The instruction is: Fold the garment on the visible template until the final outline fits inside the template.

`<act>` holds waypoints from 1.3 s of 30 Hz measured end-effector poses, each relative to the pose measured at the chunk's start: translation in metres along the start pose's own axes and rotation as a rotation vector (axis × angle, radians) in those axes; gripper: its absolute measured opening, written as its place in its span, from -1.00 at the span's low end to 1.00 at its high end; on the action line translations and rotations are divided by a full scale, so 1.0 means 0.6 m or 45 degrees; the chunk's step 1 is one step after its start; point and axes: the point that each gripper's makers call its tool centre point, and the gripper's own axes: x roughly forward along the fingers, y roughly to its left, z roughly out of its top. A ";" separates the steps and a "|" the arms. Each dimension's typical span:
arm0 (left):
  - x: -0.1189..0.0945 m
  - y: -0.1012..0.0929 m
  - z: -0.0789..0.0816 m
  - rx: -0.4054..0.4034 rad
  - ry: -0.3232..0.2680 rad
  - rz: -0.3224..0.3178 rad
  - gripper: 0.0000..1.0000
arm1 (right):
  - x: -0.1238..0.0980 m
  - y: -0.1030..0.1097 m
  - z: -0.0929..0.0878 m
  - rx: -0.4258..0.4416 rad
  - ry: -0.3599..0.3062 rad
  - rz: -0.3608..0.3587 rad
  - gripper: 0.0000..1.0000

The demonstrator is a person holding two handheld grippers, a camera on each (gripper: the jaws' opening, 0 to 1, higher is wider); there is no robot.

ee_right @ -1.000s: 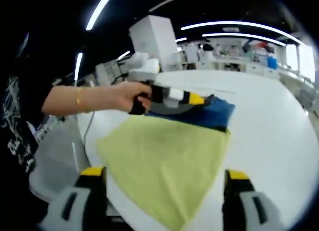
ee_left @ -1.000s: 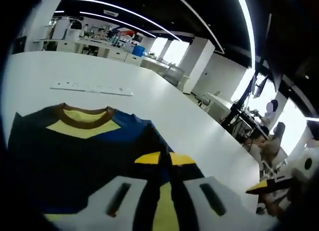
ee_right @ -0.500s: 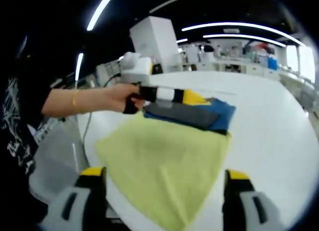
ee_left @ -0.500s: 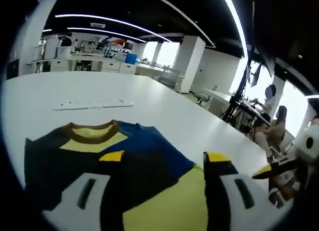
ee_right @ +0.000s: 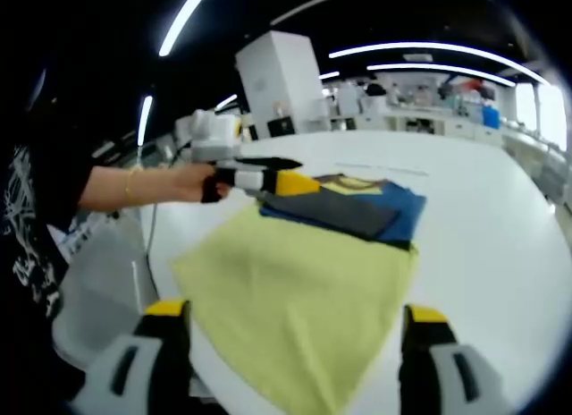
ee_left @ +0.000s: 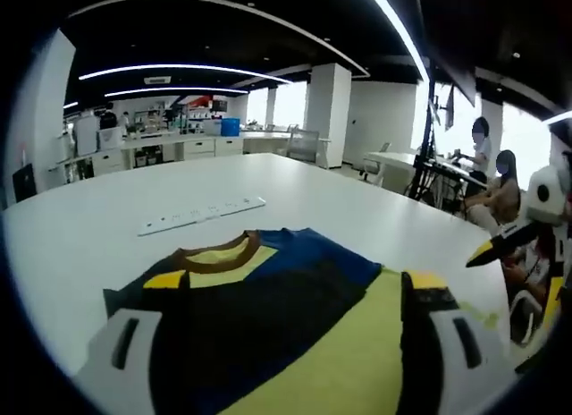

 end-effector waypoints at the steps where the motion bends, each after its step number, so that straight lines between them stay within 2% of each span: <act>1: -0.006 0.010 -0.001 0.007 -0.002 0.007 0.97 | 0.000 0.000 0.001 0.001 -0.002 0.000 0.97; 10: -0.053 0.055 -0.017 0.067 0.027 0.059 0.97 | 0.001 0.005 0.004 -0.004 -0.009 0.015 0.97; 11: -0.061 0.066 -0.026 0.089 0.058 0.074 0.94 | 0.001 0.005 0.005 -0.004 -0.009 0.015 0.97; 13: -0.071 0.082 -0.035 0.127 0.081 0.094 0.83 | 0.002 0.005 0.005 -0.004 -0.007 0.014 0.97; 17: -0.092 0.110 -0.043 0.087 0.070 0.130 0.67 | 0.002 0.005 0.004 -0.006 -0.003 0.018 0.96; 20: -0.110 0.133 -0.058 0.086 0.102 0.162 0.51 | 0.004 0.005 0.003 -0.003 -0.002 0.020 0.95; 23: -0.123 0.140 -0.071 0.115 0.134 0.171 0.34 | 0.005 0.005 0.003 0.000 0.000 0.018 0.95; 27: -0.140 0.157 -0.100 0.113 0.198 0.205 -0.10 | 0.007 0.002 0.004 0.004 -0.001 0.019 0.94; 30: -0.151 0.172 -0.113 0.150 0.220 0.236 -0.33 | 0.009 0.003 0.006 0.008 -0.002 0.017 0.92; 39: -0.162 0.210 -0.136 0.158 0.260 0.287 -0.65 | 0.013 0.002 0.003 0.025 0.008 0.015 0.88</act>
